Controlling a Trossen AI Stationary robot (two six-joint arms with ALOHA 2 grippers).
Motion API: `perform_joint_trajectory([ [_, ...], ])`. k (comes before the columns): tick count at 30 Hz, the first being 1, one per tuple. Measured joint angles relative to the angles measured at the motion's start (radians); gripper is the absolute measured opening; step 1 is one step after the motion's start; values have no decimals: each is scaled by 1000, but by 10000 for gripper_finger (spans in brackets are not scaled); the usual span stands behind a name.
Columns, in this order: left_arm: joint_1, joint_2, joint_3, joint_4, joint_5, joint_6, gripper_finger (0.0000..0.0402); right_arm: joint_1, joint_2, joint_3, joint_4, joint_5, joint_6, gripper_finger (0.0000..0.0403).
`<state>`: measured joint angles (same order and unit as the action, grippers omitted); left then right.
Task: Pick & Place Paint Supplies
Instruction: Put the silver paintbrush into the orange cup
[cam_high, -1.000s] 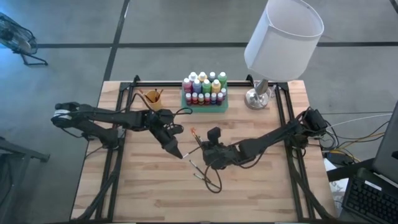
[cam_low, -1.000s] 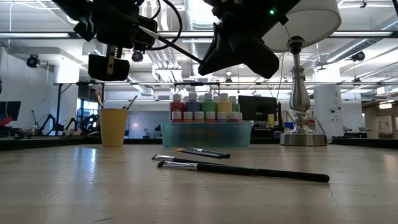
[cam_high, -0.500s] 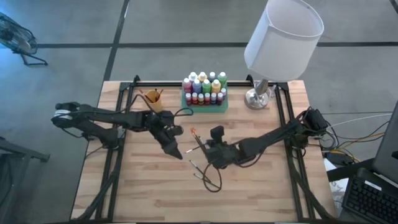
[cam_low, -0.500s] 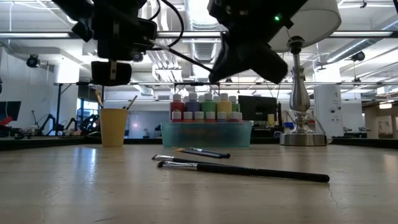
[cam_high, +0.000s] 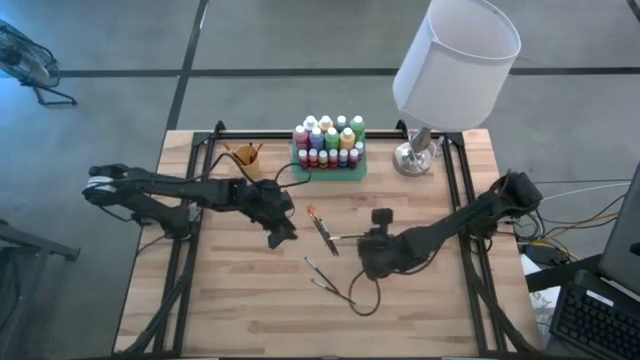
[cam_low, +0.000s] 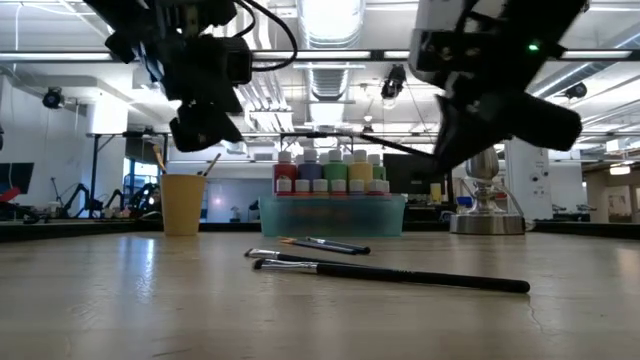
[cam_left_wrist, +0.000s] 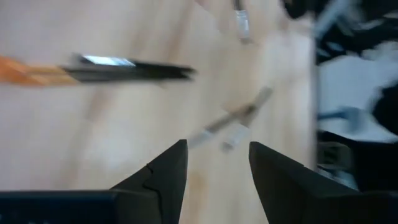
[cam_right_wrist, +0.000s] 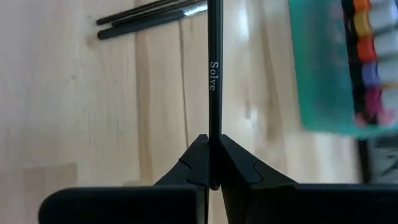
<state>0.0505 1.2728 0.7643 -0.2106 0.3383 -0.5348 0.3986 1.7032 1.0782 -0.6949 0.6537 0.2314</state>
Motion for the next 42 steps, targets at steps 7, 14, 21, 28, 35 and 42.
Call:
perform_joint_trajectory([
  [7,-3,0,-2,26,-296,113,177,37,-226,-291,379,-1,125,11],
  [14,-11,-1,-40,288,-418,226,177,11,-442,-550,945,-97,-19,11],
  [21,-15,-1,-73,723,-419,430,177,-88,-570,-613,1095,-272,-103,12],
  [28,-58,0,-72,956,-407,748,177,-159,-574,-541,1096,-415,-188,12],
  [35,-86,42,-29,959,-408,794,177,-168,-563,-493,1095,-422,-238,13],
  [42,-121,165,79,954,-405,852,177,-162,-563,-497,1088,-422,-238,13],
])
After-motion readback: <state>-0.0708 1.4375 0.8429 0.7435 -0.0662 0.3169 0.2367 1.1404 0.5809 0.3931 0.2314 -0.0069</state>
